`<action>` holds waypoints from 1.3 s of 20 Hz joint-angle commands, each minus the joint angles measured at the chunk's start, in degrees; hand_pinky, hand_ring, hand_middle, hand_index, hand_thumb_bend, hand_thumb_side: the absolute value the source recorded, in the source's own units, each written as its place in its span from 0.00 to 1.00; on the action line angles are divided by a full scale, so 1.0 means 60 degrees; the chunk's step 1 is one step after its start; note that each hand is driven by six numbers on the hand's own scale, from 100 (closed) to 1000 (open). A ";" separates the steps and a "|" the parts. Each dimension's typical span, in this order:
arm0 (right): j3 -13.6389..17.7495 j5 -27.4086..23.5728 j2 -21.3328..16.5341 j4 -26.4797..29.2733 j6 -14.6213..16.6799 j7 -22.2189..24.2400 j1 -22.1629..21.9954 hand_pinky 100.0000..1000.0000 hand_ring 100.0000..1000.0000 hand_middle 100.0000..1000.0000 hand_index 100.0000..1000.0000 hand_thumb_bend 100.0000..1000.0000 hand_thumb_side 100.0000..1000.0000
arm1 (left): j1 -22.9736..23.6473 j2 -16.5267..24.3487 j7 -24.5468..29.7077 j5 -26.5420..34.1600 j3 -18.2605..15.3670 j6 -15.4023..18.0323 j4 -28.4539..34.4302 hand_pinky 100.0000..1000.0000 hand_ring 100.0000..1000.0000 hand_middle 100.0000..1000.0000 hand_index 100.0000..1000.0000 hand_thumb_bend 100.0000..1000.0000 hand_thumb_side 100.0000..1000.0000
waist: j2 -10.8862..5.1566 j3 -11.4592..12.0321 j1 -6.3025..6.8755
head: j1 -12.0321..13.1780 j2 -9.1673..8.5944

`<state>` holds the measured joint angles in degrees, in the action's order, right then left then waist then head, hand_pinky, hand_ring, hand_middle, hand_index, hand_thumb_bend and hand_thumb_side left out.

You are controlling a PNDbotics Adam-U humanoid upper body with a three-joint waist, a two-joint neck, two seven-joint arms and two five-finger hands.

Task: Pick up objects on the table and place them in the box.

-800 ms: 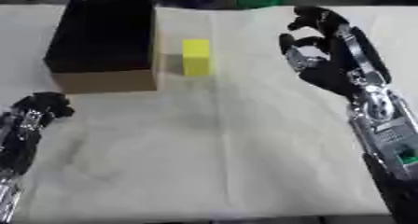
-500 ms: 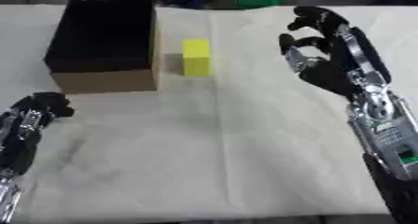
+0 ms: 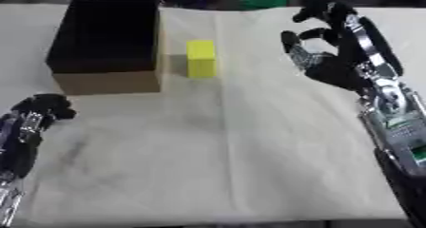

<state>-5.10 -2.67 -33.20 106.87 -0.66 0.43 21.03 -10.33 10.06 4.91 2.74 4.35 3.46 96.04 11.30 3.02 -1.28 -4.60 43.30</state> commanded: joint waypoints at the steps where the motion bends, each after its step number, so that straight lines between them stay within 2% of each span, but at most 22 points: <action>1: -0.0017 -0.0132 -0.0779 0.0260 -0.0010 0.0171 0.0432 0.69 0.89 0.65 0.84 0.26 0.13 | -0.0044 0.0151 -0.0005 0.0023 -0.0024 -0.0007 0.0195 0.67 0.56 0.53 0.64 0.39 0.65 | -0.0153 0.0023 -0.0020 | 0.0006 -0.0053; 3: -0.0105 -0.0262 -0.1152 0.0218 -0.0021 0.0318 0.0816 0.69 0.89 0.66 0.84 0.26 0.16 | -0.0037 0.0162 0.0007 0.0021 -0.0012 -0.0009 0.0196 0.67 0.56 0.53 0.64 0.39 0.65 | -0.0161 0.0052 -0.0035 | -0.0011 -0.0064; 4: -0.0166 -0.0349 -0.1343 0.0160 -0.0020 0.0416 0.1047 0.69 0.89 0.66 0.85 0.29 0.13 | -0.0038 0.0168 0.0014 0.0021 -0.0002 -0.0009 0.0196 0.67 0.56 0.53 0.64 0.39 0.65 | -0.0162 0.0070 -0.0043 | -0.0026 -0.0075; 7: -0.0382 -0.0552 -0.1836 -0.0194 0.0012 0.0757 0.1761 0.70 0.90 0.68 0.85 0.34 0.13 | -0.0047 0.0180 0.0047 0.0022 0.0035 -0.0013 0.0194 0.67 0.56 0.53 0.64 0.39 0.65 | -0.0171 0.0150 -0.0077 | -0.0129 -0.0126; 11: -0.0636 -0.0444 -0.2076 -0.1031 0.0169 0.1287 0.2771 0.71 0.90 0.70 0.86 0.38 0.14 | -0.0055 0.0201 0.0104 0.0019 0.0097 -0.0017 0.0185 0.67 0.56 0.53 0.64 0.39 0.65 | -0.0182 0.0315 -0.0127 | -0.0253 -0.0169; 13: -0.0760 -0.0319 -0.1984 -0.1458 0.0149 0.1548 0.3285 0.71 0.90 0.70 0.86 0.38 0.15 | -0.0071 0.0214 0.0127 0.0017 0.0119 -0.0016 0.0185 0.67 0.56 0.53 0.64 0.39 0.65 | -0.0162 0.0386 -0.0152 | -0.0318 -0.0208; 15: -0.0885 -0.0076 -0.1846 -0.1974 0.0245 0.1843 0.3821 0.72 0.90 0.73 0.87 0.44 0.17 | -0.0102 0.0245 0.0162 0.0011 0.0154 -0.0015 0.0189 0.67 0.56 0.53 0.64 0.39 0.65 | -0.0131 0.0484 -0.0194 | -0.0395 -0.0243; 20: -0.1062 0.0732 -0.1100 -0.3324 0.0281 0.2667 0.5178 0.73 0.91 0.74 0.88 0.44 0.22 | -0.0215 0.0302 0.0238 -0.0002 0.0223 -0.0013 0.0201 0.67 0.56 0.53 0.64 0.39 0.65 | -0.0004 0.0719 -0.0311 | -0.0567 -0.0388; 23: -0.1162 0.1226 -0.0669 -0.4129 0.0095 0.3162 0.5976 0.75 0.92 0.76 0.89 0.46 0.27 | -0.0299 0.0343 0.0282 -0.0012 0.0260 -0.0010 0.0211 0.67 0.56 0.53 0.64 0.39 0.65 | 0.0072 0.0866 -0.0386 | -0.0695 -0.0489; 26: -0.1139 0.1702 -0.0280 -0.4903 -0.0206 0.3638 0.6468 0.75 0.93 0.77 0.90 0.45 0.32 | -0.0373 0.0370 0.0323 -0.0013 0.0303 -0.0010 0.0219 0.67 0.56 0.53 0.64 0.39 0.65 | 0.0124 0.1039 -0.0465 | -0.0867 -0.0563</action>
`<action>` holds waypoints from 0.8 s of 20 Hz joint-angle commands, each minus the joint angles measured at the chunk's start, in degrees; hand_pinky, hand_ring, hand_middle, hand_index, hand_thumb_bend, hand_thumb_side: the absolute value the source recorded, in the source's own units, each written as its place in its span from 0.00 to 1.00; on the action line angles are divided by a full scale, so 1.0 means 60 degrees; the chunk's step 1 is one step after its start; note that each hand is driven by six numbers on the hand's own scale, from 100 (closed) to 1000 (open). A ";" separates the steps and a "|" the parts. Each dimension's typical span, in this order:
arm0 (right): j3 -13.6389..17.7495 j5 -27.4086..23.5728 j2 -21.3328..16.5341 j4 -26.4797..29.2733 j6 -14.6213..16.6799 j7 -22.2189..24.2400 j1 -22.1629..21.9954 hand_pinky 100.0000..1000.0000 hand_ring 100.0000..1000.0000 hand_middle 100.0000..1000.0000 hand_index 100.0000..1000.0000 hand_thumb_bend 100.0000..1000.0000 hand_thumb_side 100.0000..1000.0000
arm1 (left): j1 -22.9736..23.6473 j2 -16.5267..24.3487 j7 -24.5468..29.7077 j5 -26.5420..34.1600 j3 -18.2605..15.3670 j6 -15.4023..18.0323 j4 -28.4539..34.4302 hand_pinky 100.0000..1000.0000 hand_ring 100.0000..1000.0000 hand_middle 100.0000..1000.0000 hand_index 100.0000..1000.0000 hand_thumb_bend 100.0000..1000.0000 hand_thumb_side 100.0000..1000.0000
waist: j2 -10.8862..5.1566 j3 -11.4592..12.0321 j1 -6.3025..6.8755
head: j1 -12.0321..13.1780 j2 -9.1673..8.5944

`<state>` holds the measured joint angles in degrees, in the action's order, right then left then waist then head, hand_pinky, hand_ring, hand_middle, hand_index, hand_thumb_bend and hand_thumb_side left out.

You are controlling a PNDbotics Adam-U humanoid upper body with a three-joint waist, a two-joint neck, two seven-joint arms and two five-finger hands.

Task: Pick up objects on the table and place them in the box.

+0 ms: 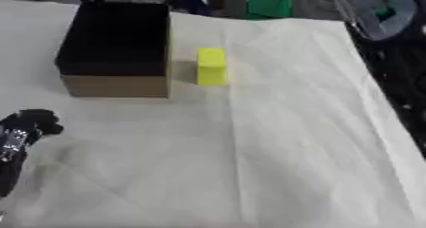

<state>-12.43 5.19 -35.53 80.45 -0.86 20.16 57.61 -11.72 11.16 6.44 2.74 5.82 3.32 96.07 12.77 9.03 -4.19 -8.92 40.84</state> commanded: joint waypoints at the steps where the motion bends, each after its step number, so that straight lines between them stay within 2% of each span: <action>1: 0.0130 0.0549 0.0226 -0.0754 -0.0217 0.0501 0.0479 0.75 0.93 0.78 0.90 0.45 0.32 | -0.0168 0.0194 0.0085 -0.0013 0.0075 0.0013 0.0219 0.67 0.56 0.53 0.64 0.39 0.65 | -0.0107 0.0091 -0.0003 | -0.0206 -0.0178; 6: 0.0313 0.1358 0.0711 -0.2068 0.0075 0.1001 0.0776 0.77 0.94 0.80 0.90 0.46 0.37 | -0.0277 0.0211 0.0138 0.0000 0.0116 0.0009 0.0236 0.67 0.56 0.53 0.64 0.39 0.65 | -0.0067 0.0306 -0.0086 | -0.0414 -0.0268; 16: 0.0619 0.2911 0.1383 -0.4639 0.1411 0.1487 0.0897 0.80 0.97 0.83 0.92 0.50 0.43 | -0.0281 0.0162 0.0135 0.0027 0.0112 -0.0005 0.0213 0.67 0.56 0.53 0.64 0.39 0.65 | -0.0143 0.0327 -0.0092 | -0.0463 -0.0275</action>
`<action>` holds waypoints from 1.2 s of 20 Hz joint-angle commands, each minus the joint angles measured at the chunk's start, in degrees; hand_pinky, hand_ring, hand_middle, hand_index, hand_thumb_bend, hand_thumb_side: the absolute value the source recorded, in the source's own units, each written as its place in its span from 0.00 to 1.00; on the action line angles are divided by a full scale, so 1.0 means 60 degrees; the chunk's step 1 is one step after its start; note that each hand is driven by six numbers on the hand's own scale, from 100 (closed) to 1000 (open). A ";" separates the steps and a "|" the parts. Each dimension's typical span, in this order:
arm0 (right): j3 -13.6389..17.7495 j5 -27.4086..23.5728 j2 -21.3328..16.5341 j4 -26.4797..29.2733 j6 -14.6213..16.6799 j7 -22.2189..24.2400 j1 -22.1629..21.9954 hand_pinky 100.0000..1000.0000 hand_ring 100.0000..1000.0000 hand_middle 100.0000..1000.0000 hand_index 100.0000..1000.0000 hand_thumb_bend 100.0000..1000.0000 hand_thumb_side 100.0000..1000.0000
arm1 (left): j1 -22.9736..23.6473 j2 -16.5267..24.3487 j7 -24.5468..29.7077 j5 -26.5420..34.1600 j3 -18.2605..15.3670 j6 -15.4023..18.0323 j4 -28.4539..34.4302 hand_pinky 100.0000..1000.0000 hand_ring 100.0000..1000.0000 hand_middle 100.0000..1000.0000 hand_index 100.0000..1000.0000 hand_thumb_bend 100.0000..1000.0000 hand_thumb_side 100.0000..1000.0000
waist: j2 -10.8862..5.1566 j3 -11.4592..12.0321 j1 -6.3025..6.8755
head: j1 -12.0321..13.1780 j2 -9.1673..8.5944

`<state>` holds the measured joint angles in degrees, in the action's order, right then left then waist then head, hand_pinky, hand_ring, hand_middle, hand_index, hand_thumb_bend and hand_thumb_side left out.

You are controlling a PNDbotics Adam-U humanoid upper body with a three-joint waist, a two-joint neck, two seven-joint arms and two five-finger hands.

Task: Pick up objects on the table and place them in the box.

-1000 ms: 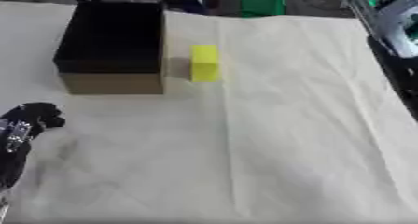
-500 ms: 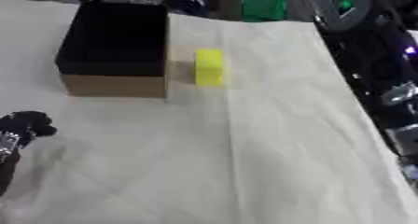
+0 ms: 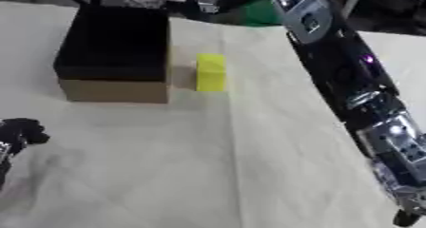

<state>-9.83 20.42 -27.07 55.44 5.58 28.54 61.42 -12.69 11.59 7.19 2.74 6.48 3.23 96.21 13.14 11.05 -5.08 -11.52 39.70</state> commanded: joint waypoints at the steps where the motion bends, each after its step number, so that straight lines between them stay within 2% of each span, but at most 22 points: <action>1: 0.0210 0.0520 0.0038 -0.0745 0.0493 0.0134 0.0293 0.80 0.97 0.83 0.92 0.49 0.45 | -0.0115 0.0085 0.0009 0.0030 0.0002 0.0009 0.0186 0.67 0.56 0.53 0.64 0.39 0.65 | -0.0216 -0.0015 0.0065 | -0.0033 -0.0077; 6: 0.0290 0.1234 0.0387 -0.1964 0.1294 0.0301 0.0459 0.81 0.98 0.85 0.93 0.54 0.48 | -0.0087 0.0050 0.0007 0.0043 0.0001 0.0007 0.0173 0.67 0.56 0.53 0.64 0.39 0.65 | -0.0273 -0.0040 0.0116 | -0.0040 -0.0042; 12: 0.0359 0.1973 0.0526 -0.2612 0.2123 0.0742 0.0440 0.83 0.98 0.87 0.94 0.62 0.50 | -0.0068 0.0026 -0.0007 0.0055 -0.0012 0.0008 0.0169 0.67 0.56 0.53 0.64 0.39 0.64 | -0.0320 -0.0053 0.0144 | -0.0032 -0.0026; 24: 0.0374 0.2877 0.0580 -0.2722 0.2546 0.1332 0.0398 0.85 0.98 0.89 0.94 0.71 0.54 | -0.0037 0.0004 -0.0027 0.0062 -0.0030 0.0003 0.0157 0.67 0.56 0.53 0.64 0.40 0.64 | -0.0394 -0.0085 0.0123 | -0.0030 -0.0012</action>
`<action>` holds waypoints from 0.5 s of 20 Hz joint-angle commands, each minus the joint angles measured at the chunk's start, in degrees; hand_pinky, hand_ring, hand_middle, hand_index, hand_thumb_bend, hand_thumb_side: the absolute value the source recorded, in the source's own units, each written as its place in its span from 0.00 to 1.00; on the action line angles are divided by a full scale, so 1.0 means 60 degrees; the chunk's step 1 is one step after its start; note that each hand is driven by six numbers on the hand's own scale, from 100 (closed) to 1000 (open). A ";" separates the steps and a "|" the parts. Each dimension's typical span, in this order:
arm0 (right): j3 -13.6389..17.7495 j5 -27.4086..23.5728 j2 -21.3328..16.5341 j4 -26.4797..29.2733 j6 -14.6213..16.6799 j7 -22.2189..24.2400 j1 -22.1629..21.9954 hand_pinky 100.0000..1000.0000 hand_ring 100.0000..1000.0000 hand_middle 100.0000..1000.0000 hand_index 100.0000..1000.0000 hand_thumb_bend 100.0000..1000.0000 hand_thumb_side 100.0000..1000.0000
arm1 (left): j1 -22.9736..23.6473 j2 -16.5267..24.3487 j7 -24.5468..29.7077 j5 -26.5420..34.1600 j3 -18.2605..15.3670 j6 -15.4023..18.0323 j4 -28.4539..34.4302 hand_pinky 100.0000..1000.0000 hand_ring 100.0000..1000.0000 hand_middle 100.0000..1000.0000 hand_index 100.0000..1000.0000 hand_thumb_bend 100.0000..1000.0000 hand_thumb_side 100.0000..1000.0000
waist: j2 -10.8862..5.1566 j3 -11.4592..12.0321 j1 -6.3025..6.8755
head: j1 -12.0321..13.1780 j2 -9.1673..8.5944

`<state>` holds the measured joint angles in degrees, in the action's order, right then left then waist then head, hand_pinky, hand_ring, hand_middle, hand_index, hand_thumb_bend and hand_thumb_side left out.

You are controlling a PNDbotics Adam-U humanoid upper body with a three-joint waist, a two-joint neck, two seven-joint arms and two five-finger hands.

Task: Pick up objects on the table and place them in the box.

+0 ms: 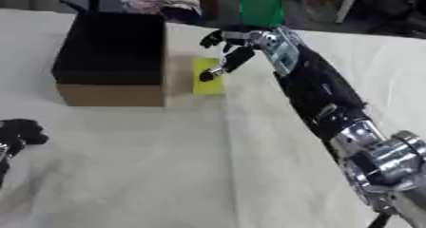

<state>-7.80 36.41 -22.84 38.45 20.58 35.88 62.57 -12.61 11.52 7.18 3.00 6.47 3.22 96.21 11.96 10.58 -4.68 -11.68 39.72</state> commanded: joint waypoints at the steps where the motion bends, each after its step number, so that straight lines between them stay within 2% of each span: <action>1: 0.0030 0.0281 -0.0116 0.0106 0.0061 0.0156 0.0200 0.85 0.98 0.89 0.94 0.72 0.55 | -0.0048 0.0014 -0.0027 0.0019 -0.0029 0.0003 0.0156 0.67 0.56 0.53 0.64 0.40 0.64 | -0.0202 -0.0006 0.0053 | -0.0007 -0.0014; 10: 0.0059 0.0716 -0.0065 0.0067 0.0105 0.0304 0.0180 0.86 0.98 0.90 0.94 0.74 0.55 | -0.0044 0.0005 -0.0029 0.0032 -0.0028 0.0002 0.0158 0.67 0.55 0.52 0.64 0.40 0.64 | -0.0241 -0.0001 0.0038 | -0.0008 -0.0037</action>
<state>-7.80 40.12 -22.45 38.44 21.18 37.76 62.53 -12.55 11.52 7.17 3.06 6.47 3.21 96.21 11.63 10.59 -4.72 -11.68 39.72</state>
